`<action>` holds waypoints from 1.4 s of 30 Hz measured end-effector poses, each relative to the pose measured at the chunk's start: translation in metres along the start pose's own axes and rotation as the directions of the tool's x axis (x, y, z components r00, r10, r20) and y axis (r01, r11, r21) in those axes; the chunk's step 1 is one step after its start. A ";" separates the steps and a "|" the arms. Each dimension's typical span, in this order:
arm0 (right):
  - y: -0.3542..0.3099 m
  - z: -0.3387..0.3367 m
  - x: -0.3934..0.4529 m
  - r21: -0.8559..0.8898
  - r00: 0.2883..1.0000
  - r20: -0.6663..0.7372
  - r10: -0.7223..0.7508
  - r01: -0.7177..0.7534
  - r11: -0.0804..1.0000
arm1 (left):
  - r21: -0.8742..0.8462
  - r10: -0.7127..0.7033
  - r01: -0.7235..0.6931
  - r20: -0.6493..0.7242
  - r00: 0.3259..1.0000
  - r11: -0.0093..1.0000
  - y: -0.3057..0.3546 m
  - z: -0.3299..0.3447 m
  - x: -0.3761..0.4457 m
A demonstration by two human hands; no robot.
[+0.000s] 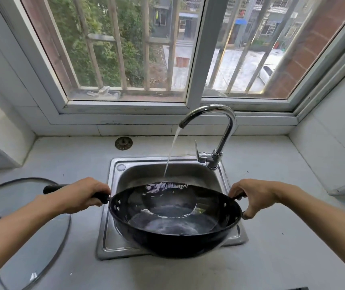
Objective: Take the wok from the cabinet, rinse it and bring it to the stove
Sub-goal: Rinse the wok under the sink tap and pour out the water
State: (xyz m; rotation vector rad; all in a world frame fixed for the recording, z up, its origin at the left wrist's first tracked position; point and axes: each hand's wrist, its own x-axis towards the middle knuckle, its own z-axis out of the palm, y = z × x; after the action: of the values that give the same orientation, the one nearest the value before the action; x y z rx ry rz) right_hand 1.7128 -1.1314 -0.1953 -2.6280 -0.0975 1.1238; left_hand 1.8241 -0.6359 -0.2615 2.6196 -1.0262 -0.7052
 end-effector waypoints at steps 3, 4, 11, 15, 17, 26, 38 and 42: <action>0.002 0.003 0.005 -0.062 0.999 -0.041 -0.002 0.000 0.998 | 0.057 0.004 -0.001 -0.048 0.999 0.998 -0.001 0.004 0.001; 0.001 0.004 0.007 -0.092 0.999 -0.048 -0.001 -0.003 0.996 | 0.066 0.004 0.000 -0.070 0.998 0.998 -0.001 0.005 0.001; 0.007 0.004 0.027 -0.170 0.988 -0.155 0.029 -0.056 0.984 | 0.174 0.010 0.024 -0.191 0.982 0.984 -0.007 0.006 0.011; 0.001 -0.001 0.038 -0.187 0.976 -0.220 0.003 -0.045 0.981 | 0.249 -0.025 0.085 -0.236 0.971 0.965 -0.011 0.008 0.019; 0.001 -0.001 0.046 -0.205 0.969 -0.248 -0.001 -0.051 0.977 | 0.292 -0.023 0.098 -0.251 0.968 0.951 -0.016 0.010 0.022; 0.006 0.007 0.087 -0.333 0.882 -0.461 -0.099 -0.068 0.941 | 0.374 -0.163 0.227 -0.194 0.967 0.899 -0.020 0.003 0.046; -0.004 0.008 0.127 -0.284 0.712 -0.690 -0.130 -0.102 0.953 | 0.164 -0.297 0.296 -0.021 0.955 0.941 -0.047 -0.019 0.068; -0.005 0.008 0.134 -0.306 0.652 -0.744 -0.147 -0.136 0.942 | 0.112 -0.295 0.293 -0.003 0.955 0.949 -0.050 -0.013 0.068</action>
State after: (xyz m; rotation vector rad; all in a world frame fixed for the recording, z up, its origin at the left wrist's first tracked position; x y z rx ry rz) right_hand 1.8005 -1.1019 -0.2932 -3.1645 -0.1276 -0.1213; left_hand 1.9024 -0.6459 -0.2926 2.9047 -0.7008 -0.7492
